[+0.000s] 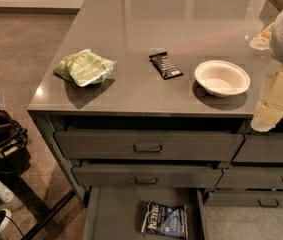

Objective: Pick blue chip bag from bottom drawer and place on counter

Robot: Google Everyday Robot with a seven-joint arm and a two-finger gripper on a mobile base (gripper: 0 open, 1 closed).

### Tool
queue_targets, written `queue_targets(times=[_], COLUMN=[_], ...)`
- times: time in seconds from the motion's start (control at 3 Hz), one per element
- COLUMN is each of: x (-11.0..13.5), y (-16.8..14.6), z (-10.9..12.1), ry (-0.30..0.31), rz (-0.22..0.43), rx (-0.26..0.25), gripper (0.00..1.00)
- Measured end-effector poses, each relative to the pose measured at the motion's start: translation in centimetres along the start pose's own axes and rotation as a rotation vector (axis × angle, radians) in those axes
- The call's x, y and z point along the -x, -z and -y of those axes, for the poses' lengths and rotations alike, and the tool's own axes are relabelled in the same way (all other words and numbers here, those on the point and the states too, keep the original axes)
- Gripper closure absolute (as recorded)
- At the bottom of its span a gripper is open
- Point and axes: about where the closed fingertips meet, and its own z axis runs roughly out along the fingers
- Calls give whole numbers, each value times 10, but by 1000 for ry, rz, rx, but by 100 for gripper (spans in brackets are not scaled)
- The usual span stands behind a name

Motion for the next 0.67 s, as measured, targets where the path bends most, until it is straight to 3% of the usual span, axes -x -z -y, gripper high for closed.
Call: queue_targets(times=[0.33, 0.67], x=[0, -10], y=[1, -16], z=[0, -13], ry=[2, -35], rz=[5, 37], rx=[-7, -13], gripper=[0, 0])
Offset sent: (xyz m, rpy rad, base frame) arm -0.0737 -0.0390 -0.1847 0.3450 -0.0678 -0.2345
